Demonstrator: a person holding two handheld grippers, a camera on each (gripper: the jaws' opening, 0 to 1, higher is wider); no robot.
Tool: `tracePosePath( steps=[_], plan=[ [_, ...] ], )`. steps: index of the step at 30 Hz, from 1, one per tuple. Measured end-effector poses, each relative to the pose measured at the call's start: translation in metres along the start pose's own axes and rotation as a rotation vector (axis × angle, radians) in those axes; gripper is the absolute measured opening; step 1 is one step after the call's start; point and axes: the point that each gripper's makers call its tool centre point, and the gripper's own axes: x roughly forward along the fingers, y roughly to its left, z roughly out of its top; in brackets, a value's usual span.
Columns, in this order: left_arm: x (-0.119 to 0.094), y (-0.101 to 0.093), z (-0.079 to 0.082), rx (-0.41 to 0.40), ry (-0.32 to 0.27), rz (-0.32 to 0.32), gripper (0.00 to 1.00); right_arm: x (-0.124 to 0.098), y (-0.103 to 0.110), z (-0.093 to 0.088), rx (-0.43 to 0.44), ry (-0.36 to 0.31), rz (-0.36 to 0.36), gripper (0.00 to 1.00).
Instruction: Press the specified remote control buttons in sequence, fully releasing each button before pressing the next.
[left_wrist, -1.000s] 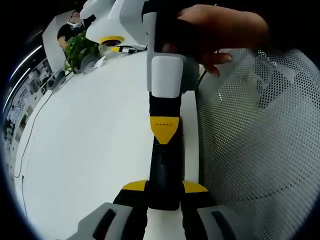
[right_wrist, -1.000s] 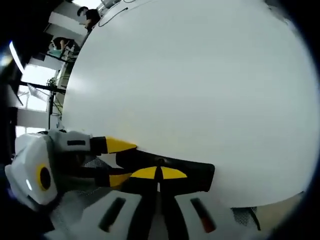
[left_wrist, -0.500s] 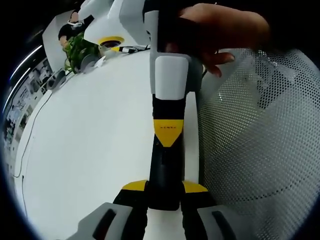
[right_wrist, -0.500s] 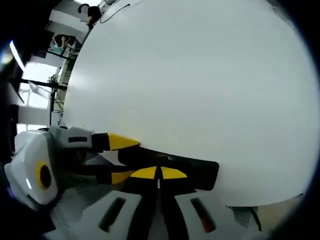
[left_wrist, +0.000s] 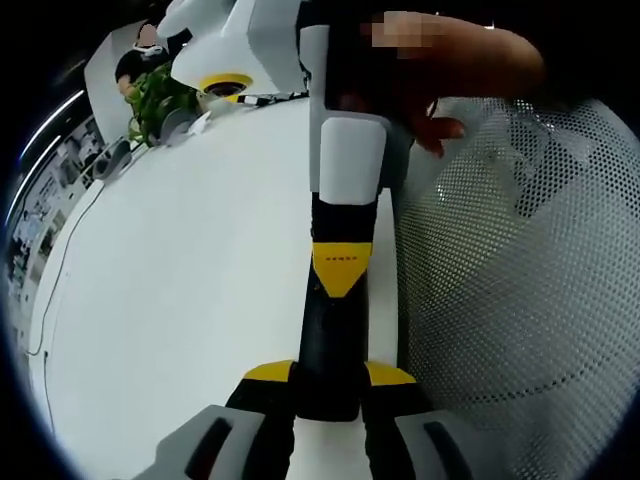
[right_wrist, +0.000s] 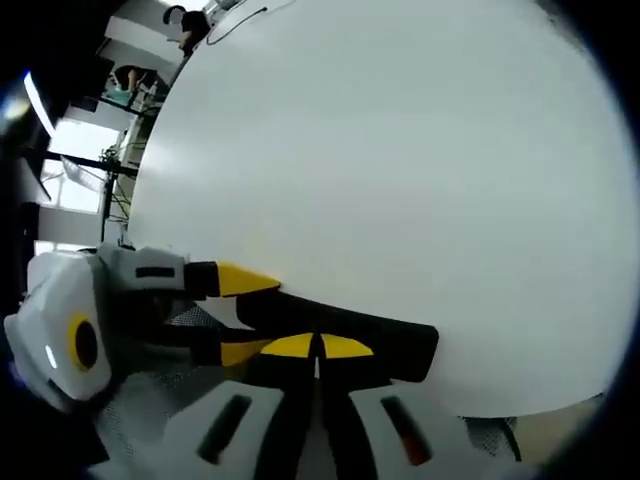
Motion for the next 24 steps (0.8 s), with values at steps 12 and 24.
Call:
tracePosePath(
  steps=[12, 24],
  plan=[
    [-0.0011, 0.0000, -0.0002, -0.001, -0.004, 0.000, 0.25, -0.0002, -0.0008, 0.0010, 0.015, 0.006, 0.029, 0.00],
    [-0.0013, 0.0002, 0.0001, 0.000, -0.002, 0.001, 0.25, -0.0015, 0.0016, 0.0001, 0.027, 0.015, 0.022, 0.00]
  ],
)
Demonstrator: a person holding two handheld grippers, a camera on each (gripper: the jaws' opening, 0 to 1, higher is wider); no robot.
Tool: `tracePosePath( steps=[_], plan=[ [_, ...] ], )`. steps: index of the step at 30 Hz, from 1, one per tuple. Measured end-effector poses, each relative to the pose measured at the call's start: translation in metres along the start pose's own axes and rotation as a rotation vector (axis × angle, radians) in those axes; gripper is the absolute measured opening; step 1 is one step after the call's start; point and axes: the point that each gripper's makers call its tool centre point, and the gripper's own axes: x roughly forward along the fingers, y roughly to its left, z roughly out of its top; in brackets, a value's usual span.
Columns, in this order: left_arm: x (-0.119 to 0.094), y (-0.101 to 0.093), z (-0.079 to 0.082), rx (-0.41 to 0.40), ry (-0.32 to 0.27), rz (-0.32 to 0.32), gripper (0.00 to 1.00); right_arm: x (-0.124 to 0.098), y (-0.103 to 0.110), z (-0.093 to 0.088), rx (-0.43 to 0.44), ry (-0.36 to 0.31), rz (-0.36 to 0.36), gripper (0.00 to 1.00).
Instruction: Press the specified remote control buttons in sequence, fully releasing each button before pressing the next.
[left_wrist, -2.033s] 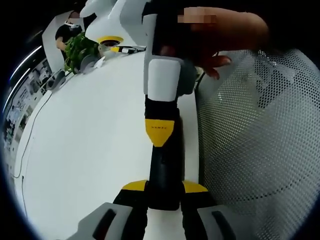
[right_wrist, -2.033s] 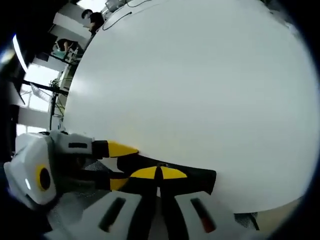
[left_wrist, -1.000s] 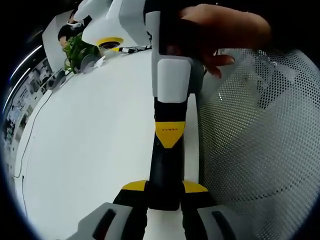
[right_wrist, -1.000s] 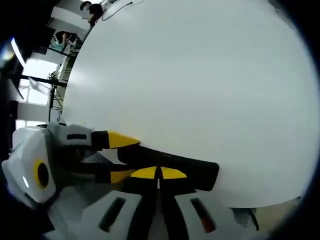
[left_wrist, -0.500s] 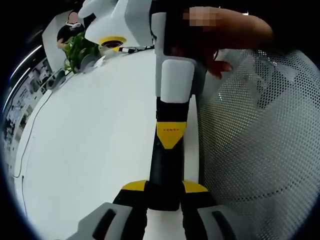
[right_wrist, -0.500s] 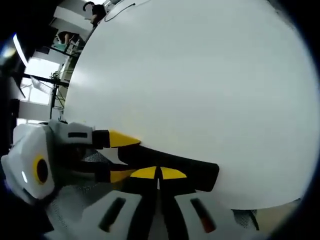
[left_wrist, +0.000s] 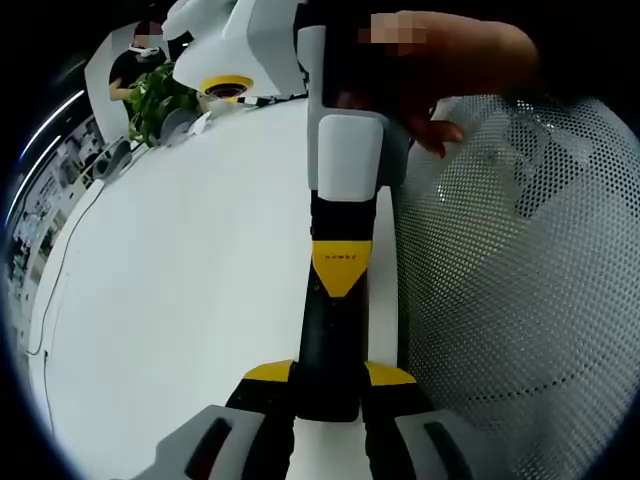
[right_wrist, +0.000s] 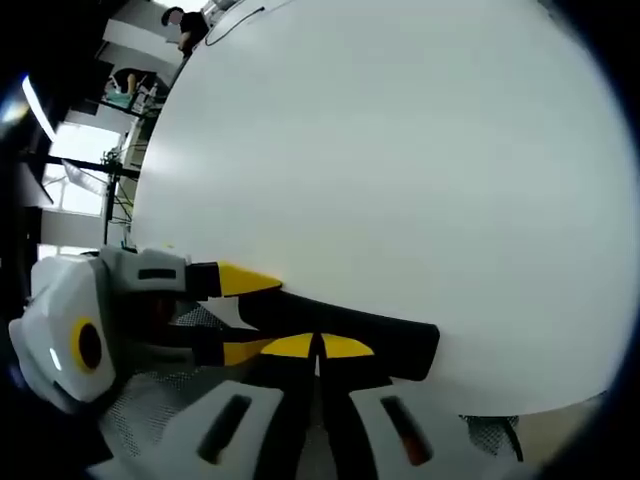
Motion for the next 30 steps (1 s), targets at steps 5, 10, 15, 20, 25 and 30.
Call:
tracePosePath(
  steps=[5, 10, 15, 20, 25, 30],
  plan=[
    [0.000, 0.000, 0.000, 0.000, -0.001, 0.000, 0.25, 0.000, -0.001, -0.005, 0.019, 0.035, 0.000, 0.00],
    [0.000, 0.000, 0.000, -0.001, -0.001, 0.000, 0.25, 0.001, -0.001, -0.011, 0.010, 0.068, -0.009, 0.00],
    [0.001, 0.000, 0.000, 0.000, 0.000, 0.000, 0.25, 0.001, -0.002, -0.012, 0.011, 0.075, -0.014, 0.00],
    [0.001, 0.000, 0.000, 0.000, 0.000, 0.000, 0.25, 0.001, -0.002, -0.011, 0.003, 0.077, -0.020, 0.00],
    [0.000, 0.000, 0.001, 0.000, -0.001, -0.001, 0.25, 0.002, -0.002, -0.013, -0.019, 0.082, -0.035, 0.00],
    [0.000, 0.000, 0.001, 0.000, -0.003, -0.001, 0.25, 0.003, -0.002, -0.013, -0.034, 0.077, -0.048, 0.00]
  ],
)
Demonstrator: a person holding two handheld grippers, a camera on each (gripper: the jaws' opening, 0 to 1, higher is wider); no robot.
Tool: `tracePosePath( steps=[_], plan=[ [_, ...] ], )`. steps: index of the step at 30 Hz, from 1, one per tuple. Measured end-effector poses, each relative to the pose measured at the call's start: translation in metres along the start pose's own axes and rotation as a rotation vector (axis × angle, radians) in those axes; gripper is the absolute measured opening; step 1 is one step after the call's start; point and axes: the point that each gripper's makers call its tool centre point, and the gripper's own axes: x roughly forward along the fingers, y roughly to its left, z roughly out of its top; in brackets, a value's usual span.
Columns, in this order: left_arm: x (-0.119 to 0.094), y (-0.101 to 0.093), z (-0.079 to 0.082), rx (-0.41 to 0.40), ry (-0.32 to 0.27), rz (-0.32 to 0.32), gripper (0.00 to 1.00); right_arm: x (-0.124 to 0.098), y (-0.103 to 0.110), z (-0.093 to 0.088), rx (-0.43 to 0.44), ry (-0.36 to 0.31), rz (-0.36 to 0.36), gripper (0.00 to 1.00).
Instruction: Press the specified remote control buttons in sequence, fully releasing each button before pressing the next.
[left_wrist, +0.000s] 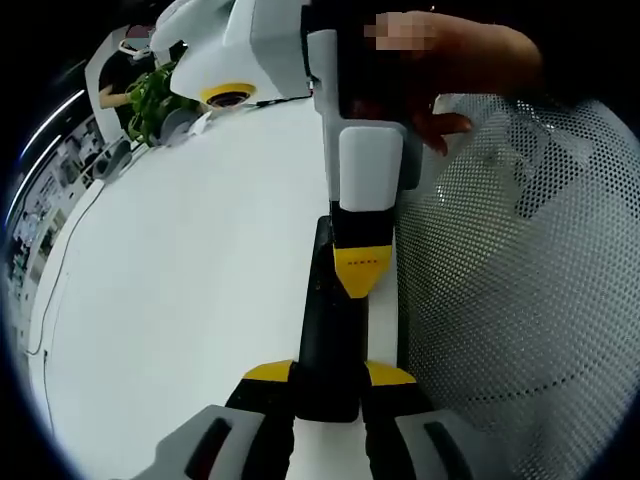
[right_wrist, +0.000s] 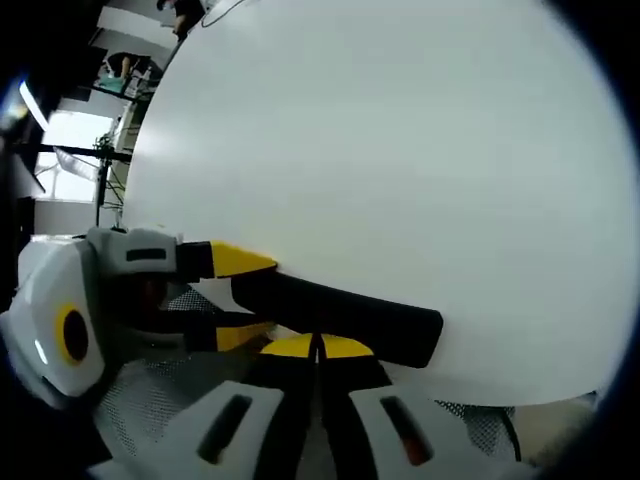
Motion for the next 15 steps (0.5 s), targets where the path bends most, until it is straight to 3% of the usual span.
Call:
tracePosePath(
  steps=[7, 15],
  plan=[
    [0.0001, 0.0002, 0.0002, -0.001, -0.003, -0.001, 0.25, 0.0010, -0.0009, -0.0008, -0.025, 0.012, -0.016, 0.00],
    [-0.0002, 0.0000, -0.0002, 0.002, -0.013, -0.002, 0.25, -0.0004, -0.0006, -0.0003, 0.051, 0.020, 0.034, 0.00]
  ],
)
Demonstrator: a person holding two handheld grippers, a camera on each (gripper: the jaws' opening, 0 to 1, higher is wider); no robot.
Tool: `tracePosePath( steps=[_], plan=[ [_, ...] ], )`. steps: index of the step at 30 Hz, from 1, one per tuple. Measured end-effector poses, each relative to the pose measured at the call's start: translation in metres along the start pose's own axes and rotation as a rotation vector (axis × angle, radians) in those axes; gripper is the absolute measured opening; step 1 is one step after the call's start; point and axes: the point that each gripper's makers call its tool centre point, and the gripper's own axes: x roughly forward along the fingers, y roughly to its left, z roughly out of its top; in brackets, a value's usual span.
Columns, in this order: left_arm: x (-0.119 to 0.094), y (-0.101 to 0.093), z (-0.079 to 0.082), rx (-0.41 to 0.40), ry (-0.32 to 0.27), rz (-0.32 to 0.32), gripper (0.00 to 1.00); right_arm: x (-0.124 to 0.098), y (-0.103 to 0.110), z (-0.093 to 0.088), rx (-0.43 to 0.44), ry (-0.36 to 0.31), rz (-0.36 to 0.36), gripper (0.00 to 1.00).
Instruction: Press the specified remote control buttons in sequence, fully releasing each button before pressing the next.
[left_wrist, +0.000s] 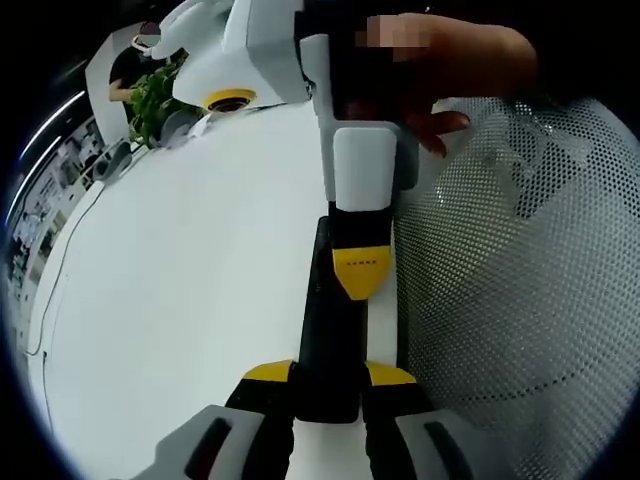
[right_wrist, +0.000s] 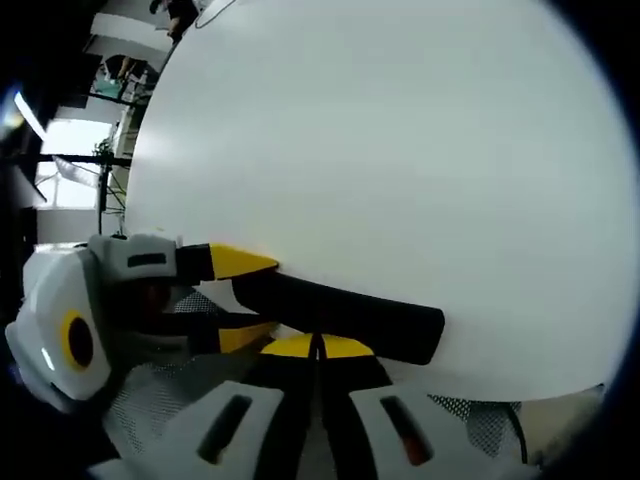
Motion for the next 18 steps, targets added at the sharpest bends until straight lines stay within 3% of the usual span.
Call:
tracePosePath(
  steps=[8, 18],
  plan=[
    [0.001, -0.001, 0.001, 0.006, -0.011, -0.002, 0.25, 0.000, 0.008, 0.010, -0.012, -0.067, 0.036, 0.00],
    [0.001, -0.002, 0.000, -0.001, -0.007, -0.001, 0.25, 0.003, 0.012, 0.011, -0.032, -0.068, 0.053, 0.00]
  ],
)
